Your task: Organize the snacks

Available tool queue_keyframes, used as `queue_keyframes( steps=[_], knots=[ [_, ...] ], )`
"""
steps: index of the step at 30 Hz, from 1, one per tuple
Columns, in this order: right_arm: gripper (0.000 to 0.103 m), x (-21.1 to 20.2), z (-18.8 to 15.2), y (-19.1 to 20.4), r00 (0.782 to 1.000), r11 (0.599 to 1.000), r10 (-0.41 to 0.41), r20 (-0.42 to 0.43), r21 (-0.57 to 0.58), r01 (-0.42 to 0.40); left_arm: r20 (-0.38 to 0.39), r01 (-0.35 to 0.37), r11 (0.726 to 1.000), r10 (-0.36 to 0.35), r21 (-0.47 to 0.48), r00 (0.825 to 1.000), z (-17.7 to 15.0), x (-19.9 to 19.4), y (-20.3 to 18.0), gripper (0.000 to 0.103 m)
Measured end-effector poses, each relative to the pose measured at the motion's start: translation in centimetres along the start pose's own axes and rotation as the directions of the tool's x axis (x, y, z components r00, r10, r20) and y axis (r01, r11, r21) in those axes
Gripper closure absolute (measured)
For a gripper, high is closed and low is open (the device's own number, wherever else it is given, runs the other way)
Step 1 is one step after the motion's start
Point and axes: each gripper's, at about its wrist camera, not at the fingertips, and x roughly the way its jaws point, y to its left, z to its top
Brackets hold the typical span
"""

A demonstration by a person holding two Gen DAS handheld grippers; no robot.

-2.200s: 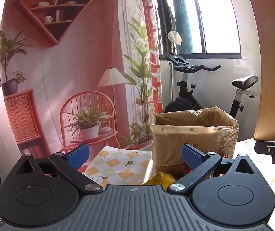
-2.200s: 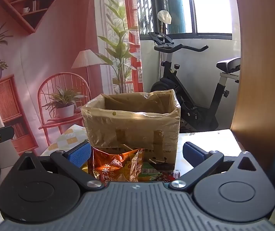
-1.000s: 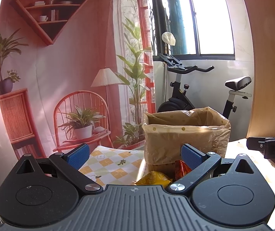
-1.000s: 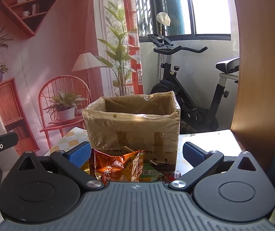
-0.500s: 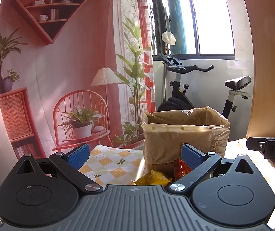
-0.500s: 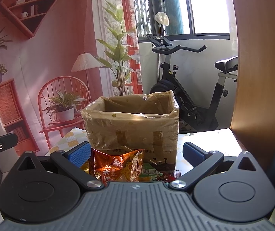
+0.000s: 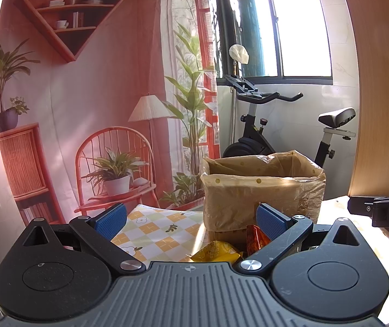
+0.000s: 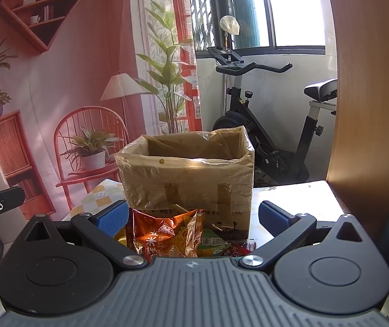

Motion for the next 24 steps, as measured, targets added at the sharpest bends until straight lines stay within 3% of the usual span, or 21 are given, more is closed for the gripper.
queue_keyframes(
  steps=[24],
  knots=[
    [0.0,0.38,-0.43,0.03,1.0,1.0,0.003,-0.004,0.002,-0.003,0.008,0.023,0.999,-0.023,-0.036,1.0,-0.18,0.01,0.5,0.001]
  ],
)
